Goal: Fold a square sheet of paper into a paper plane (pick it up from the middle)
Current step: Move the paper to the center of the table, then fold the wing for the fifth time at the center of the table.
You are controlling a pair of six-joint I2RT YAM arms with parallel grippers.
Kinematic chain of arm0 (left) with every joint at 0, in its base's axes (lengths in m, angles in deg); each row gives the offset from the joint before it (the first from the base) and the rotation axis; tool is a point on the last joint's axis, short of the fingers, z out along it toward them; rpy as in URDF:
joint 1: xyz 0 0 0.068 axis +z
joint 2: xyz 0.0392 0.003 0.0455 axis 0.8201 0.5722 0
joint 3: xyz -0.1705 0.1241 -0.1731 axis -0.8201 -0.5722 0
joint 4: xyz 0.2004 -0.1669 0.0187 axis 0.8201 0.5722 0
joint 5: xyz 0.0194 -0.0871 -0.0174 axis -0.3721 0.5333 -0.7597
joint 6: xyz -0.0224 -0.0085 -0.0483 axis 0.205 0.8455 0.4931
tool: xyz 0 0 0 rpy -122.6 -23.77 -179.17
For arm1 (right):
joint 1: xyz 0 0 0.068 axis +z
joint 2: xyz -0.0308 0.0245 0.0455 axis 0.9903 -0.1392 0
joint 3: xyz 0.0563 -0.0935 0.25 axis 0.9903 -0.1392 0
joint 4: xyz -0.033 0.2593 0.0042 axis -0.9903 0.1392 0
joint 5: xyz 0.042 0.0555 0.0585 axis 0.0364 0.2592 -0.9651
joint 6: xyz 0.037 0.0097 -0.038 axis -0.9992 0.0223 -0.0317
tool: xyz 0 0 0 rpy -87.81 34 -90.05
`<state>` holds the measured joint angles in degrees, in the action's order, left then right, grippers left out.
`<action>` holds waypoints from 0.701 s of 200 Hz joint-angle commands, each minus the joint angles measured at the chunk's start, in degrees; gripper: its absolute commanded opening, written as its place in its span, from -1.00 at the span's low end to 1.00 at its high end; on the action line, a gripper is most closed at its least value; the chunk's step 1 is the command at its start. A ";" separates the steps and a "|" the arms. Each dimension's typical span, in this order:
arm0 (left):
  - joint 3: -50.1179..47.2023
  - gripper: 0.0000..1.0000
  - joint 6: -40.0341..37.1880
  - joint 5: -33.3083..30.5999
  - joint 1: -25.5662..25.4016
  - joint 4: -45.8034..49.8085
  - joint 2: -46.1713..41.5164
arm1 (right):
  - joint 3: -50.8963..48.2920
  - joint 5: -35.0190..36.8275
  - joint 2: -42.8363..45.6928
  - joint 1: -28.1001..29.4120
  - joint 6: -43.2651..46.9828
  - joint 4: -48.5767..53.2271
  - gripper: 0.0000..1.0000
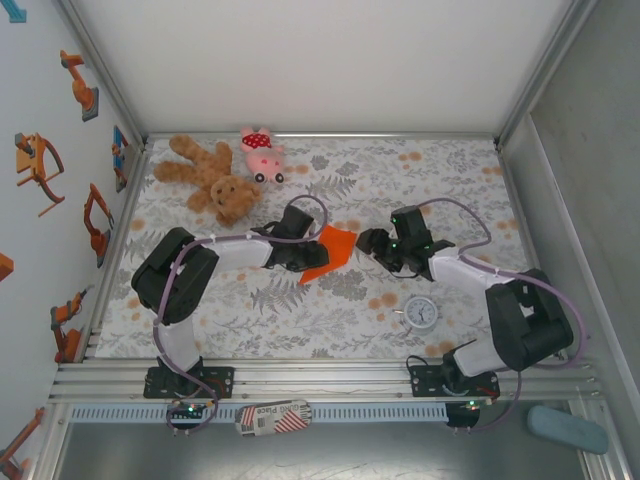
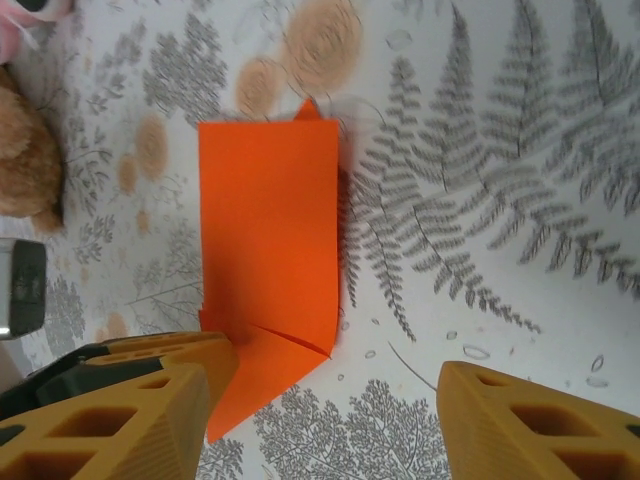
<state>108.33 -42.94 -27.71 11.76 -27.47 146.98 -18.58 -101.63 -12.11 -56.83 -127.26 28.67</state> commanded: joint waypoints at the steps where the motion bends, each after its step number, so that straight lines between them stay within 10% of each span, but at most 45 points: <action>1: -3.00 -0.42 3.92 0.13 0.00 3.45 1.06 | -1.07 -1.05 -2.09 2.20 -5.17 -3.45 0.11; 140: -3.26 -0.68 6.17 -0.24 0.02 5.62 0.97 | -0.42 -1.18 -13.69 7.81 -14.02 -14.91 -0.44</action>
<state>107.08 -37.72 -27.71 12.05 -28.34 146.87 -20.05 -103.18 -24.48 -49.49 -140.04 15.21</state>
